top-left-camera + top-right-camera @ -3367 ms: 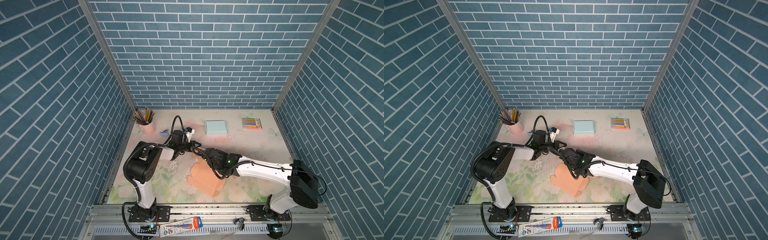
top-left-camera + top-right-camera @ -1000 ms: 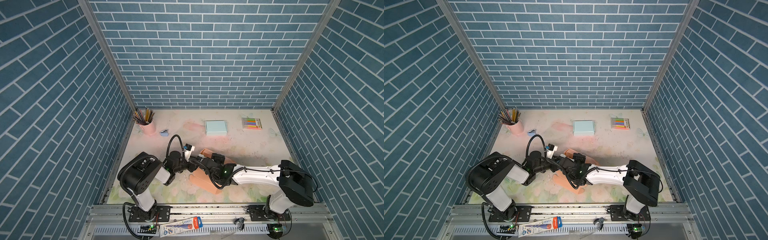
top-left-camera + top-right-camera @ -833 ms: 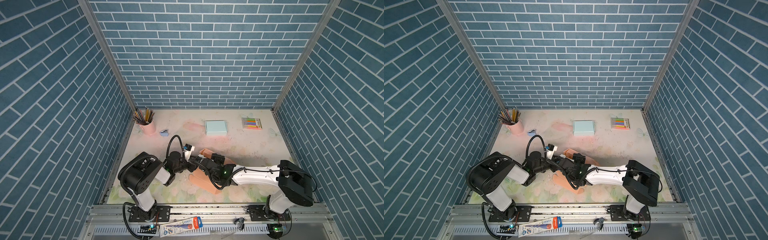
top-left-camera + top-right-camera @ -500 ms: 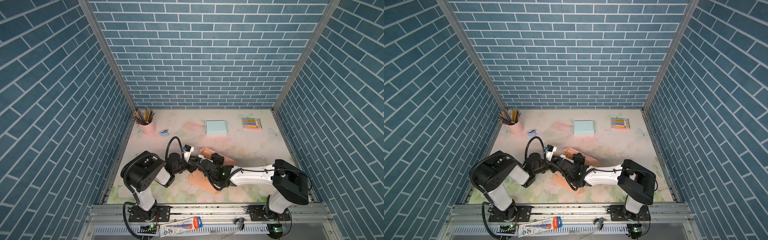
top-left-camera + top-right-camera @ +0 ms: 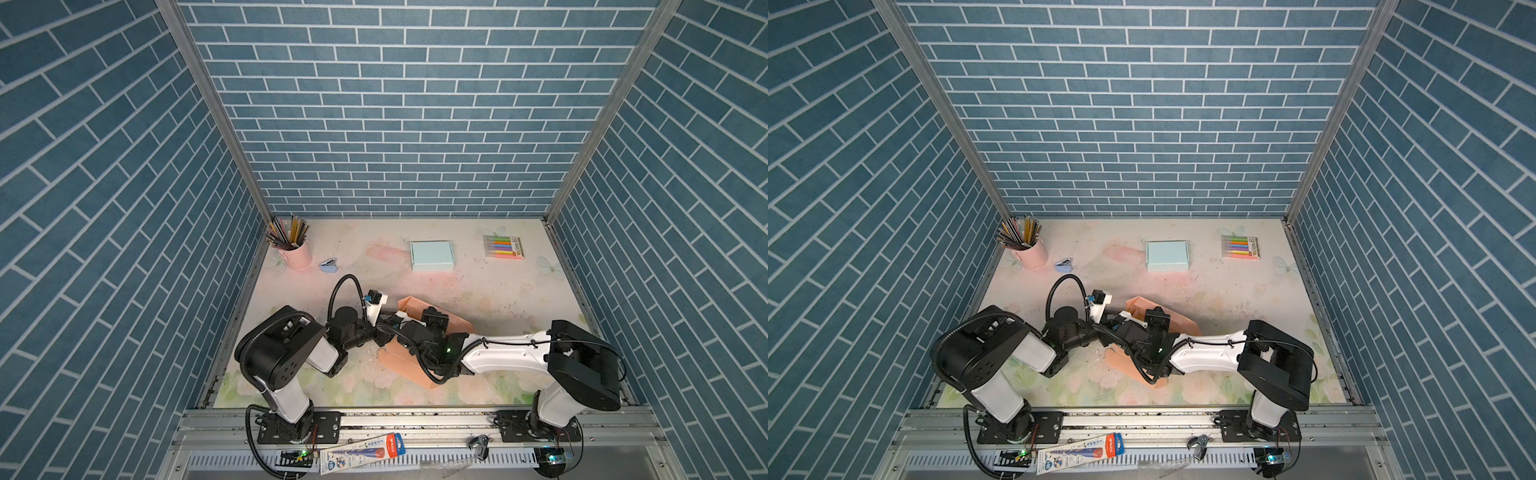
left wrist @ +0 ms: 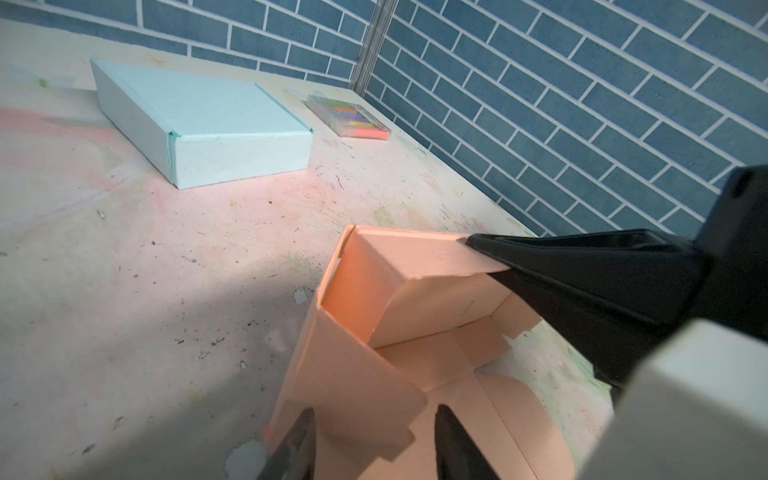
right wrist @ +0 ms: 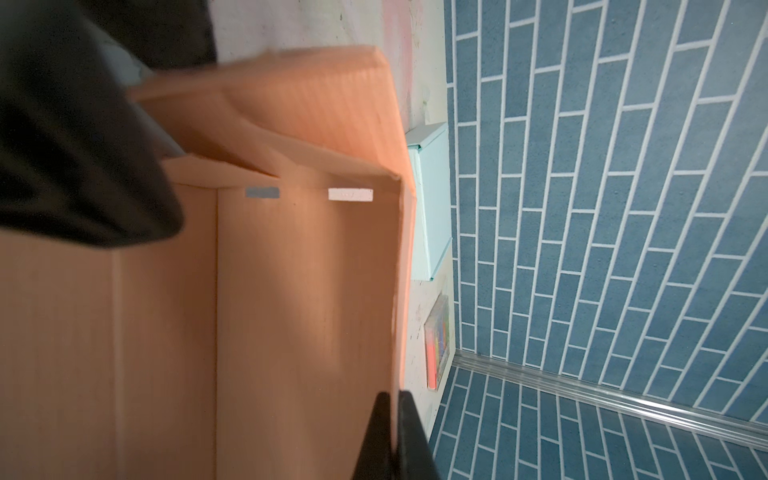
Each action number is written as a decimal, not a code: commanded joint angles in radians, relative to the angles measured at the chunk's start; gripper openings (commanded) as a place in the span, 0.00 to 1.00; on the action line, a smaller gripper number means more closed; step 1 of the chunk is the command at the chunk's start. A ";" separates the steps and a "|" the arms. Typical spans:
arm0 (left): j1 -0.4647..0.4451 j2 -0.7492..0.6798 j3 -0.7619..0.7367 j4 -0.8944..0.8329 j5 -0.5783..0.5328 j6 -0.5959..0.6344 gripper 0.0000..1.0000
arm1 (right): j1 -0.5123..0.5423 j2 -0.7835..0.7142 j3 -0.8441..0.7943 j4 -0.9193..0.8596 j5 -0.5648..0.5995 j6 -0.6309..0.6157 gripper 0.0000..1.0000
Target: Fold the paper box
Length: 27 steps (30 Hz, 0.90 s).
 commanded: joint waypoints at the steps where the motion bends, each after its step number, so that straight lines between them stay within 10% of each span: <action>1: 0.019 -0.040 -0.044 -0.007 0.003 0.000 0.47 | 0.008 0.004 -0.031 -0.050 -0.054 -0.035 0.00; 16: 0.088 -0.193 -0.134 -0.022 0.037 -0.047 0.47 | 0.009 -0.003 -0.038 -0.045 -0.058 -0.036 0.00; 27: 0.167 0.000 0.010 0.075 0.191 -0.069 0.53 | 0.011 -0.020 -0.036 -0.044 -0.067 -0.034 0.00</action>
